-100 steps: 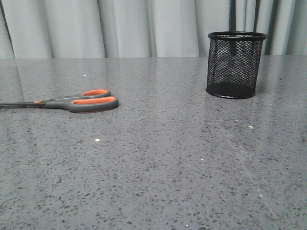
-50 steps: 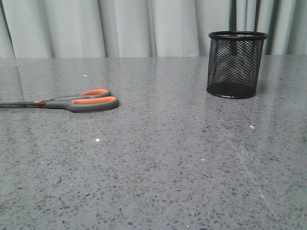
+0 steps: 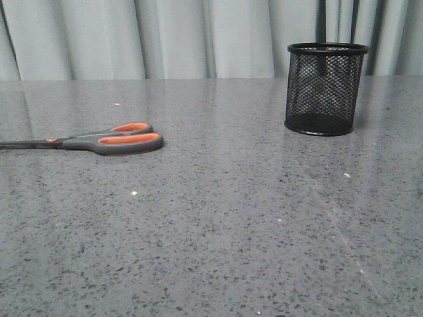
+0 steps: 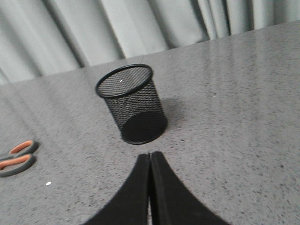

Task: Put scissors into bucket

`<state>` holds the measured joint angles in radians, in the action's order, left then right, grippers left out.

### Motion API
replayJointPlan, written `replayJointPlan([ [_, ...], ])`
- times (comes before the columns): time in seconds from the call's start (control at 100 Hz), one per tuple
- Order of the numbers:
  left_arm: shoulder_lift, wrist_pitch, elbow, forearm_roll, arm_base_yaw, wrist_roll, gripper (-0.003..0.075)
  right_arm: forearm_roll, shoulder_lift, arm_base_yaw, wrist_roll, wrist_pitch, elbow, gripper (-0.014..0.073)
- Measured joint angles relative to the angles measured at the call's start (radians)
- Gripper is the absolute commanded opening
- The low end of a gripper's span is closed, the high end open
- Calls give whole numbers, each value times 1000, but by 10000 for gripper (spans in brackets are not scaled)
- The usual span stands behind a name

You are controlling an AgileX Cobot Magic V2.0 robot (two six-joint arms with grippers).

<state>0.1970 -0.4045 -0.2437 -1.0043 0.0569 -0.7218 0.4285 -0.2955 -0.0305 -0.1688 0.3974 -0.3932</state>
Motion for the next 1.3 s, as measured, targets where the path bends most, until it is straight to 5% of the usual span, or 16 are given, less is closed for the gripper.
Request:
replayJointPlan([
  [0.13,106,-40,-131,9,-44,-144,22,-30,-129,-25,0,113,-138,-66],
  [0.29,219,-96,-252,81,-135,-267,230,-101,-258,-38,2,261,-289,-13],
  [0.4,328,-136,-324,182,-198,-286,364,-157,-306,-42,2,322,-358,206],
  [0.49,432,-170,-396,277,-243,-290,368,-181,-322,-59,2,333,-388,434],
  [0.58,547,-215,-488,367,-292,-294,368,-186,-322,-79,2,333,-397,527],
  [0.92,997,-505,-863,740,-459,-294,368,-190,-322,-105,2,333,-399,508],
  [1.3,1291,-617,-1009,826,-471,-494,368,-191,-322,-167,0,330,-399,508],
])
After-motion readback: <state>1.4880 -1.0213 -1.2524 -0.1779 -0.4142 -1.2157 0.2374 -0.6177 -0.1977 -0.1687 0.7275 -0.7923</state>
